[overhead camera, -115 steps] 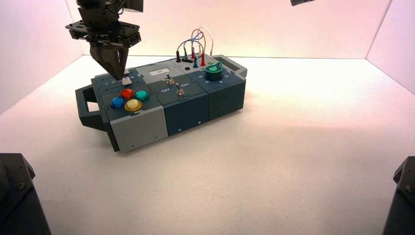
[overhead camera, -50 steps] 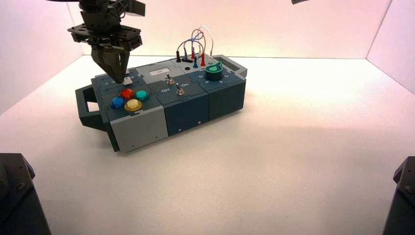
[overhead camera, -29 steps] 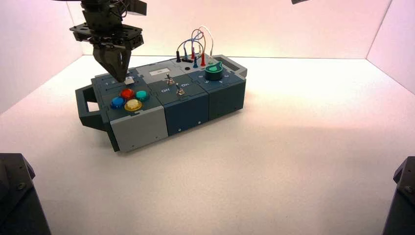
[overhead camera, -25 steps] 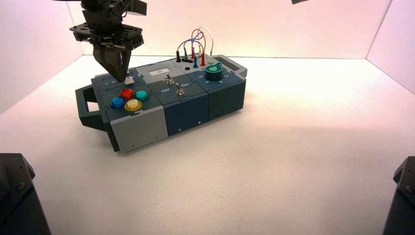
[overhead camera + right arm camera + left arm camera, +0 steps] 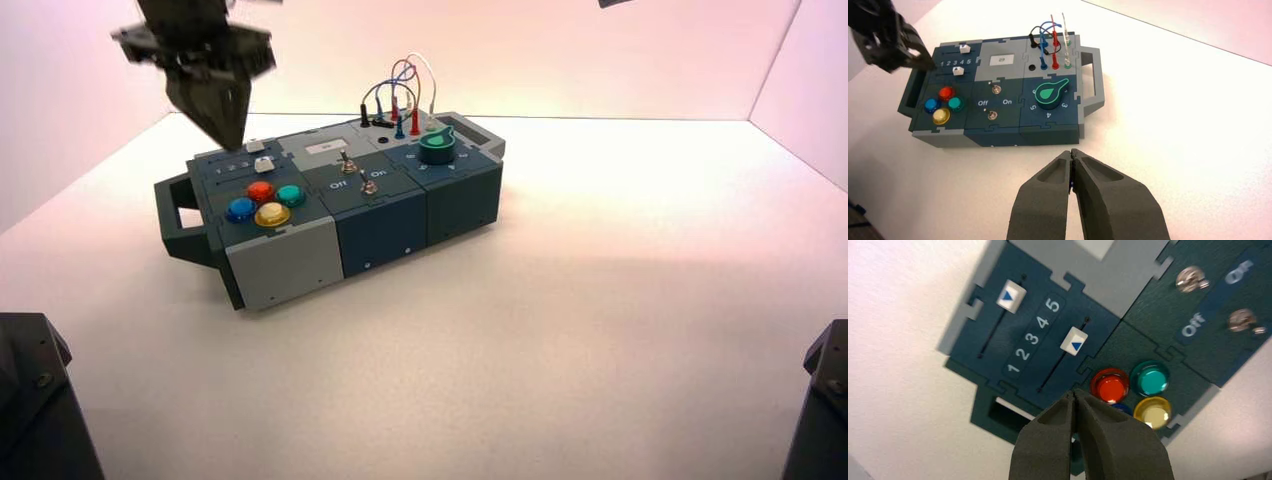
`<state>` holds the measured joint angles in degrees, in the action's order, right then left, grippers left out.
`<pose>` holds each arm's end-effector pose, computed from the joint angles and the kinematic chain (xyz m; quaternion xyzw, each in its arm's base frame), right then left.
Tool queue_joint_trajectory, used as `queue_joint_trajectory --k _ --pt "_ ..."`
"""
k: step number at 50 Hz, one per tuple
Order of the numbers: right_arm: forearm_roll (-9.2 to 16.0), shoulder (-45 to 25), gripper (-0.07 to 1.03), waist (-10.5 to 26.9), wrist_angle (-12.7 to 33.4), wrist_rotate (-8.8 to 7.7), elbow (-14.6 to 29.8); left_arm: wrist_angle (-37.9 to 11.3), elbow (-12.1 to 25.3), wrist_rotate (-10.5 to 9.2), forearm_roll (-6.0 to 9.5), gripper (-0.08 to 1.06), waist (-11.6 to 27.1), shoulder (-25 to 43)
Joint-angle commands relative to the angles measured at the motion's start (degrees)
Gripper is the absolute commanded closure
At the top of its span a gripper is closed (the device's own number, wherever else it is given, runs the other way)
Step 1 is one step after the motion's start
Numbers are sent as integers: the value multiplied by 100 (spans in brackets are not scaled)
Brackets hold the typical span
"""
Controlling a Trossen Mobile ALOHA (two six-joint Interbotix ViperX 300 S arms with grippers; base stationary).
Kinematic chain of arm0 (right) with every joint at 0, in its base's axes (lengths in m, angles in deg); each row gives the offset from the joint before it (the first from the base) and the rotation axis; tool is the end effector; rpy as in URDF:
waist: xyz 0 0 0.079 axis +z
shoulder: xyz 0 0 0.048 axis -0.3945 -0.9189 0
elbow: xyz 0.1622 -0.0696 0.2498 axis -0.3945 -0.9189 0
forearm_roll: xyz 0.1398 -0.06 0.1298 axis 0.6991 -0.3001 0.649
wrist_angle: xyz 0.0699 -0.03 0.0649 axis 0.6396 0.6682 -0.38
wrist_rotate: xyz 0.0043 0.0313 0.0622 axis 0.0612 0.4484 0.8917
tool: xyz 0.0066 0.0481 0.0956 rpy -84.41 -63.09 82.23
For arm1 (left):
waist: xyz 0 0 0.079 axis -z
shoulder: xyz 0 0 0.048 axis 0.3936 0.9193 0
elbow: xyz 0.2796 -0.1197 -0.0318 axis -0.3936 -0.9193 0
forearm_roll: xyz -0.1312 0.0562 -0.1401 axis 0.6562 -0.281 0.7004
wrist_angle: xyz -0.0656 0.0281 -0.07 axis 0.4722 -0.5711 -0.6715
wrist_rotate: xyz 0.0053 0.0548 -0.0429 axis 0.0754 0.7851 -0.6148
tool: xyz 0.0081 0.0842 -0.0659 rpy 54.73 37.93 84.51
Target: Move the bottom slider to position 4.
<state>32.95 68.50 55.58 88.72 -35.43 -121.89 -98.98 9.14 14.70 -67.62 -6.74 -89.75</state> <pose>0.2162 0.1421 0.2002 -0.0481 0.3487 0.2550 0.9006 0.2829 -0.0893 0.0765 0.1437 0.6428 -0.1720 0.7326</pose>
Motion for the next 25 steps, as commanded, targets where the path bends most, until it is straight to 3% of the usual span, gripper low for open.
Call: queue_joint_trajectory --k 1,12,25 --pt "-9 9 99 -18 -35 0 193 -44 132 -18 9 101 35 -413" --pt "0 9 99 -18 -18 -9 193 -123 220 -114 141 101 35 -1301" --pt "0 9 99 -26 18 -9 202 -308 185 -237 167 101 44 -2197"
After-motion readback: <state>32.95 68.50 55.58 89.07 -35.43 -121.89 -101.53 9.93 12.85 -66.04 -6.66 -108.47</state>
